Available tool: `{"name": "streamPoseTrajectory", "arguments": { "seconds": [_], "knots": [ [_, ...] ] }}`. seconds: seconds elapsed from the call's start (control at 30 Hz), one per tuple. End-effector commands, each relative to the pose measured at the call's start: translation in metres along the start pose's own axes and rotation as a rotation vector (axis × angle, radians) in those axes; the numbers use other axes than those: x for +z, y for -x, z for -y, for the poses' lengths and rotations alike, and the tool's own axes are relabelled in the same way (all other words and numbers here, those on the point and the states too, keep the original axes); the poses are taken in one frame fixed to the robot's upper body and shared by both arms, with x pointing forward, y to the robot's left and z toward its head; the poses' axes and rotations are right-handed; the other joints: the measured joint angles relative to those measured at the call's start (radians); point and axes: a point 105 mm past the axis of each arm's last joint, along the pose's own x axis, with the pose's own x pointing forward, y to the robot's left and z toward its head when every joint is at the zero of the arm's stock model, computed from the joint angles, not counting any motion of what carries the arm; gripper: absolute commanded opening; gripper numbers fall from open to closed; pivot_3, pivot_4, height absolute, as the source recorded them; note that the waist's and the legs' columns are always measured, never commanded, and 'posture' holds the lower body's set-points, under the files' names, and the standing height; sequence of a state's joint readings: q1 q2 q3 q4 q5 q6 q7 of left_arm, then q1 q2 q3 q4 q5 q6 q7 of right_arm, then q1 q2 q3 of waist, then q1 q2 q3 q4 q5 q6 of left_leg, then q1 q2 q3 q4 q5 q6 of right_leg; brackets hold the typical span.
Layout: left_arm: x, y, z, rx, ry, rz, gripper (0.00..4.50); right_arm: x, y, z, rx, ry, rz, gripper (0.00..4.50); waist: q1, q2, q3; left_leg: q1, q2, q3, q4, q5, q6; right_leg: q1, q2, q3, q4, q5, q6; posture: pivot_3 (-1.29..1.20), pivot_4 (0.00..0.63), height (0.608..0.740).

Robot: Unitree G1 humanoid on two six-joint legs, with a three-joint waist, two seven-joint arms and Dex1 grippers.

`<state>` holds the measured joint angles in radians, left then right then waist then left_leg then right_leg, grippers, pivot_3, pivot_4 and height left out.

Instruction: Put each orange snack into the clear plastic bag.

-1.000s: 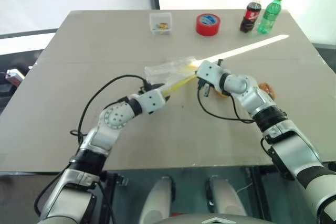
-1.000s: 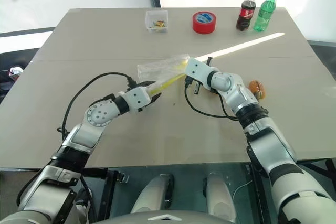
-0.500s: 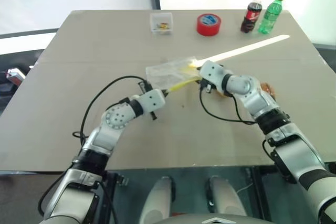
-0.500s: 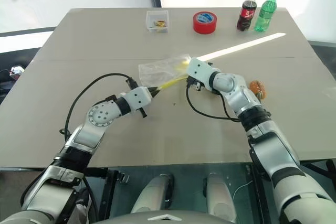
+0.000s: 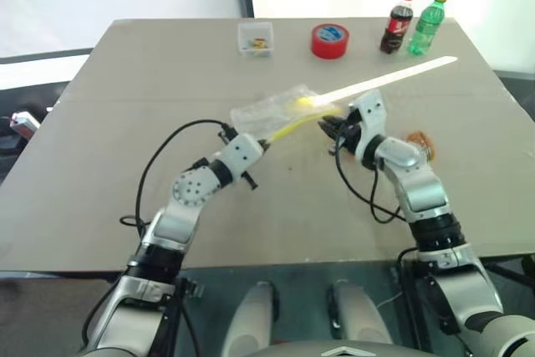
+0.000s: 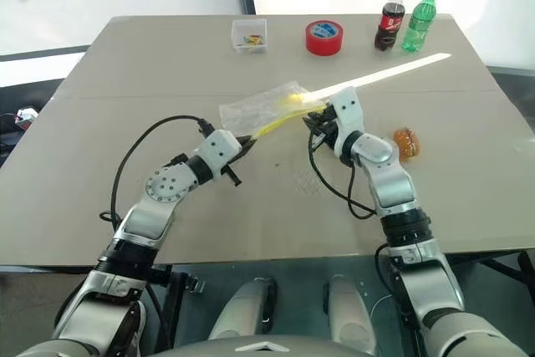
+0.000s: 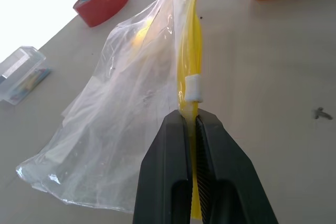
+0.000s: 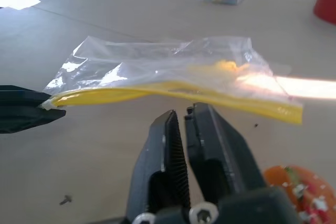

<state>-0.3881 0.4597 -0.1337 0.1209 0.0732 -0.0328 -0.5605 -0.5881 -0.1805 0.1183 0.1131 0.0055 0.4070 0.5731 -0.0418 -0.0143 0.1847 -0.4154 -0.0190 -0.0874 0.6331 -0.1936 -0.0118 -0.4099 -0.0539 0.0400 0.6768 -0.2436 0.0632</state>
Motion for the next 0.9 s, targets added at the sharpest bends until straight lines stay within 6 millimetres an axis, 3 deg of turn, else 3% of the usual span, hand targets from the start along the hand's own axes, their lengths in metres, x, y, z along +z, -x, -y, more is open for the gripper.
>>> {"name": "streamPoseTrajectory", "arguments": {
  "seconds": [0.03,0.53,0.9],
  "knots": [
    [0.017,0.001,-0.005,0.023,-0.001,0.057,0.00,0.017,-0.003,0.000,-0.020,-0.030,0.051,0.11,0.000,0.000,0.000,0.000,0.000,0.000,0.000,0.000,0.000,0.000,0.000,0.000,0.000,0.000,0.000,0.00,0.150,0.740],
    [0.018,0.000,0.006,-0.049,-0.046,0.045,0.00,0.041,-0.029,-0.012,0.058,0.025,0.112,0.11,-0.001,0.000,0.000,0.000,0.004,0.000,0.001,0.003,0.001,0.000,0.005,0.000,0.000,0.002,-0.003,0.00,0.150,0.740],
    [0.014,-0.002,-0.002,-0.019,-0.054,0.020,0.00,0.045,-0.021,-0.025,0.168,0.006,0.116,0.11,-0.001,0.000,0.000,0.001,0.004,0.000,0.001,0.003,0.001,0.000,0.005,0.000,0.000,0.002,-0.003,0.00,0.150,0.740]
  ]
}}
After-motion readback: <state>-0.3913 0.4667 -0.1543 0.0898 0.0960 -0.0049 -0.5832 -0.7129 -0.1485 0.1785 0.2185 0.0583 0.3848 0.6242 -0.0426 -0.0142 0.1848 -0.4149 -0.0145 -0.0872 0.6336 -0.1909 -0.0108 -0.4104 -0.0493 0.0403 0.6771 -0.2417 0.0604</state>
